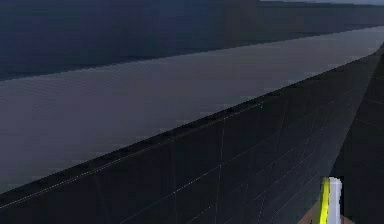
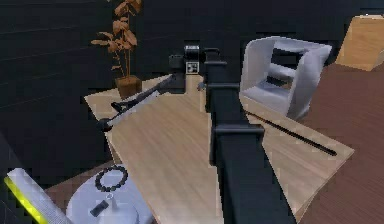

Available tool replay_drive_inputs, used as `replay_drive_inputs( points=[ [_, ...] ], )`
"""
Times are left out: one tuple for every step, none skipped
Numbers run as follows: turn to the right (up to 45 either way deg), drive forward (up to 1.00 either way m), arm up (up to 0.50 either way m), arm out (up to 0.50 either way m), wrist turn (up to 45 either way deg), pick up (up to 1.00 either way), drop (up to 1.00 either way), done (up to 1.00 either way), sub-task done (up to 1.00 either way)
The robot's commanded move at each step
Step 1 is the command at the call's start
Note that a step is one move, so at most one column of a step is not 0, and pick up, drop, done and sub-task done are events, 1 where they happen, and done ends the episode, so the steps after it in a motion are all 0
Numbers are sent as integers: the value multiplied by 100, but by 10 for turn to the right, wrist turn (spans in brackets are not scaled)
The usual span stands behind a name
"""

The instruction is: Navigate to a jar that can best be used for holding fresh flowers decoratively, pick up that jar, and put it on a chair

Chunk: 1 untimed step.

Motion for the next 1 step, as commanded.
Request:
replay_drive_inputs(
  points=[
    [0, 0, 0, 0, 0, 0, 0, 100, 0]
  ],
)
